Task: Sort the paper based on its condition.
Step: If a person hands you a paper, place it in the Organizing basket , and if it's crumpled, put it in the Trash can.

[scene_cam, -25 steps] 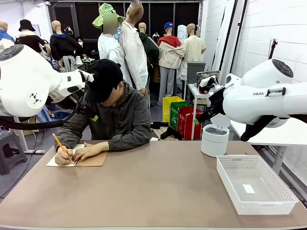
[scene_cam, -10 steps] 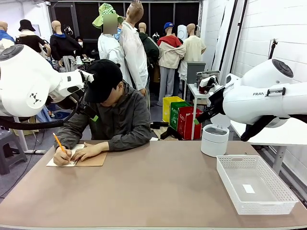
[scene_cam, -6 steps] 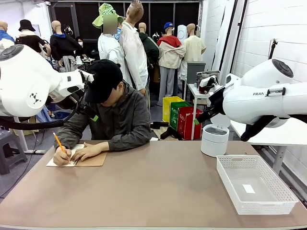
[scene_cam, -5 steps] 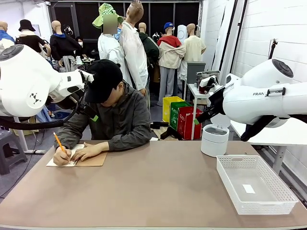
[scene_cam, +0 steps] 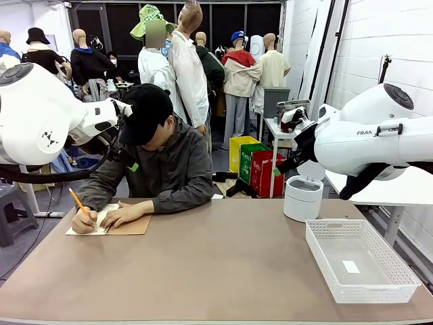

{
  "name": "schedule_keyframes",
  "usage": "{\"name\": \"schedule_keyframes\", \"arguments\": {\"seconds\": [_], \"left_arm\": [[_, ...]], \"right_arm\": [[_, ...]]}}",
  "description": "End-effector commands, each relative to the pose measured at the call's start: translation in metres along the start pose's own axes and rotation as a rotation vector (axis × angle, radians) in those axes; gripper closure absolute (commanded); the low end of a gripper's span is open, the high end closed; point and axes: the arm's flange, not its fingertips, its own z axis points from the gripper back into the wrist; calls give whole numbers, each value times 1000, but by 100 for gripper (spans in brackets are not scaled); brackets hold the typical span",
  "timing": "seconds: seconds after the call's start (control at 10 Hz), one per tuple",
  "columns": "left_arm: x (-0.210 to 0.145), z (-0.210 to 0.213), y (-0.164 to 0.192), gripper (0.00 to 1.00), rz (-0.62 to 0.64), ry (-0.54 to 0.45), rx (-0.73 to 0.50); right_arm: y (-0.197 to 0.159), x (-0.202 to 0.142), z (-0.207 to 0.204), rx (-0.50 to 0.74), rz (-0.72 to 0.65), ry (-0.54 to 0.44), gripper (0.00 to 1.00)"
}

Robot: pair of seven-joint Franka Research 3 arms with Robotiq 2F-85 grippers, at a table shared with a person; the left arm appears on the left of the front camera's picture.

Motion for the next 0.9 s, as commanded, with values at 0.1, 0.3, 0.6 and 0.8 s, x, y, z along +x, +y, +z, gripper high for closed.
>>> {"name": "schedule_keyframes", "arguments": {"seconds": [0.1, 0.3, 0.6, 0.8], "left_arm": [[0, 1, 1, 0, -1, -3, -2], [0, 1, 1, 0, -1, -3, -2], [0, 1, 1, 0, -1, -3, -2], [0, 1, 1, 0, -1, -3, -2]], "right_arm": [[0, 0, 0, 1, -1, 0, 0], [0, 0, 0, 1, -1, 0, 0], [0, 0, 0, 1, -1, 0, 0], [0, 0, 0, 1, -1, 0, 0]]}}
